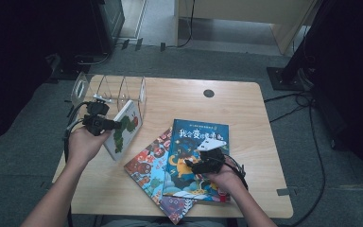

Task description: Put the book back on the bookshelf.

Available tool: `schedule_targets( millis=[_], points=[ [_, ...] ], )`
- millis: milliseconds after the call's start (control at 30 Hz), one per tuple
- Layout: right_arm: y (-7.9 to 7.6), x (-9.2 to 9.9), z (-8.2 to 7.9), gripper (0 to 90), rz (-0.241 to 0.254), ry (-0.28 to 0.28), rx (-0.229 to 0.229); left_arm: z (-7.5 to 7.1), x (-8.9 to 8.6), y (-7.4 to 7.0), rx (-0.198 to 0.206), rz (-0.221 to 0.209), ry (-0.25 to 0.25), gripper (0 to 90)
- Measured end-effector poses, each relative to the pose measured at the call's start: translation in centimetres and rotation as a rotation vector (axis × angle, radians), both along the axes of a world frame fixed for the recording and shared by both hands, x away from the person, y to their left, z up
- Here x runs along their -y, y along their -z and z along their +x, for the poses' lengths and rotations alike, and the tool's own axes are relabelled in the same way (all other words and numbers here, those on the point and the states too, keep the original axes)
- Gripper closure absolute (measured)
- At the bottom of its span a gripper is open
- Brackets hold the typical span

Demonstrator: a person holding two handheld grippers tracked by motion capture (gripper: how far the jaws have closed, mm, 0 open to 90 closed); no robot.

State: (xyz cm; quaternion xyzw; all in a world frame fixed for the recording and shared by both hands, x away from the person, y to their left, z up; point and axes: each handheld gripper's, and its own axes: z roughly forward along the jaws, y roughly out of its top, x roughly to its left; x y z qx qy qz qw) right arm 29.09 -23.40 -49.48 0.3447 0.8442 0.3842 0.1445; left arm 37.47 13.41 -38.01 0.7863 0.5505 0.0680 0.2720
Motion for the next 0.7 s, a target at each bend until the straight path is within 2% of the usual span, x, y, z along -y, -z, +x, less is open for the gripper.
schedule_targets(
  millis=[400, 567, 700],
  points=[
    [0.0, 0.0, 0.0, 17.8, -0.001, 0.002, -0.001, 1.3, 0.9, -0.8, 0.040, 0.002, -0.051, 77.7],
    [0.0, 0.0, 0.0, 17.7, -0.001, 0.003, -0.001, 2.0, 1.6, -0.7, 0.033, -0.005, -0.082, 77.6],
    [0.0, 0.0, 0.0, 17.7, -0.001, 0.001, 0.000, 2.4, 1.5, -0.6, 0.045, -0.012, -0.092, 77.6]
  ],
)
